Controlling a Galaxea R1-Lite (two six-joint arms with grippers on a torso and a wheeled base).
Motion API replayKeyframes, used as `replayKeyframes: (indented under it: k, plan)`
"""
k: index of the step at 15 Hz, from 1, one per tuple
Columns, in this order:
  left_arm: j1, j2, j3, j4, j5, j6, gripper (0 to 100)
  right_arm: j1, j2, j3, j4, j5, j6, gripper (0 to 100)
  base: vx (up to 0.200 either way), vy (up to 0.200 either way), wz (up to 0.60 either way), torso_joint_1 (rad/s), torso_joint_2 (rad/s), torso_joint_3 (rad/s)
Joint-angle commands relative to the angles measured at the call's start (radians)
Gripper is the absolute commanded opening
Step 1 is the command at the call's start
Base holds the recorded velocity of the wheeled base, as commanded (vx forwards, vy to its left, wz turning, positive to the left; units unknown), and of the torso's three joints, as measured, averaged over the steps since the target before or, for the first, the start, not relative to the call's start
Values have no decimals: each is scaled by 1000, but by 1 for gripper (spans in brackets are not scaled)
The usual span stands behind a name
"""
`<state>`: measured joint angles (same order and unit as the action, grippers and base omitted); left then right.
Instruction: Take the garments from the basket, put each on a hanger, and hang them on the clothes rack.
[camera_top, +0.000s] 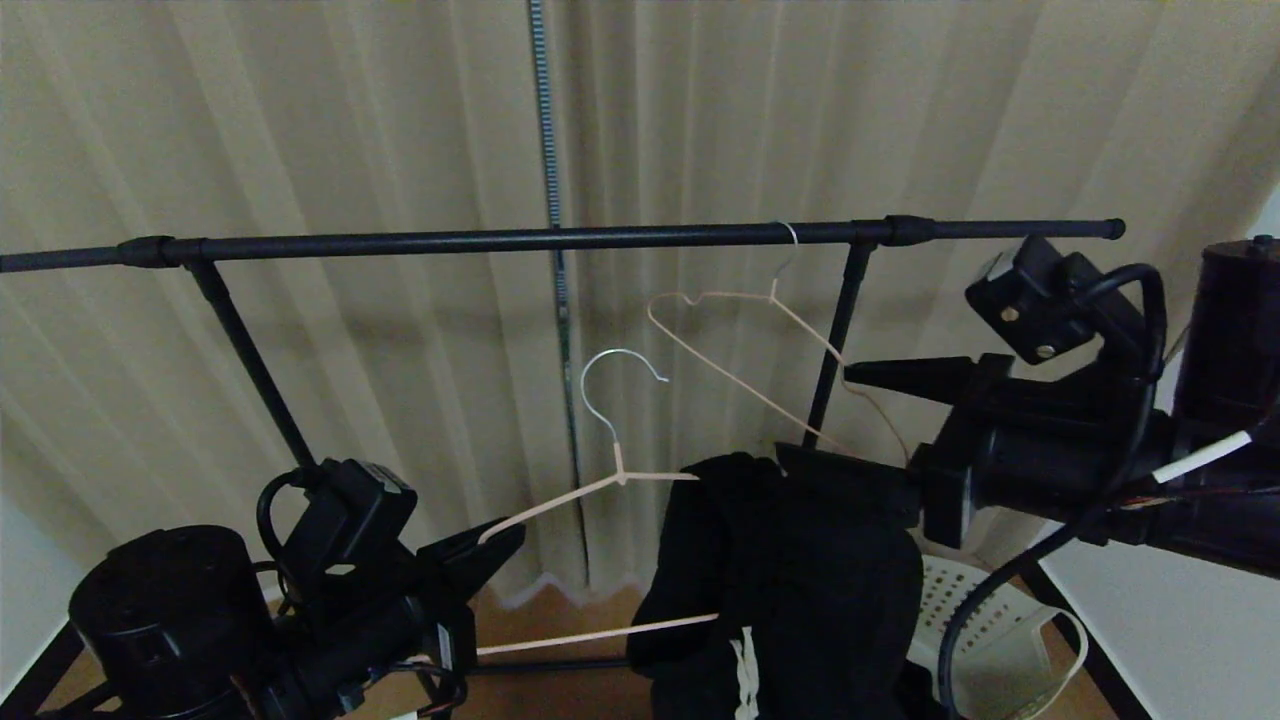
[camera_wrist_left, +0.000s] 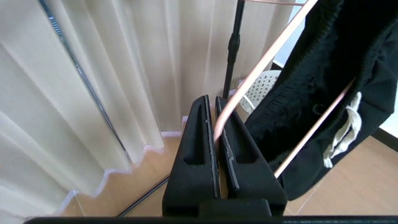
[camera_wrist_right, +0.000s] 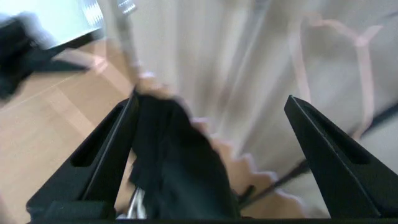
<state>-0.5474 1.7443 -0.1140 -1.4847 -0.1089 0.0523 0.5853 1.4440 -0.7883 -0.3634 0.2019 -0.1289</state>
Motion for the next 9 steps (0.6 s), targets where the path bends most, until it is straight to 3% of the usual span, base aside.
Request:
replayKeyframes:
  k: [1, 2, 5, 9]
  plan:
    - [1, -2, 1, 0, 0, 0, 0, -134, -62, 8, 86, 131, -107, 100, 0, 0, 0, 0, 0, 0]
    - [1, -2, 1, 0, 0, 0, 0, -160, -56, 8, 138, 168, -178, 100, 0, 0, 0, 0, 0, 0]
    - [-3, -2, -3, 0, -2, 0, 0, -194, 1, 3, 253, 182, -419, 100, 0, 0, 0, 0, 0, 0]
    - [-2, -2, 1, -2, -11, 1, 0, -190, 76, -43, 258, 202, -486, 100, 0, 0, 0, 0, 0, 0]
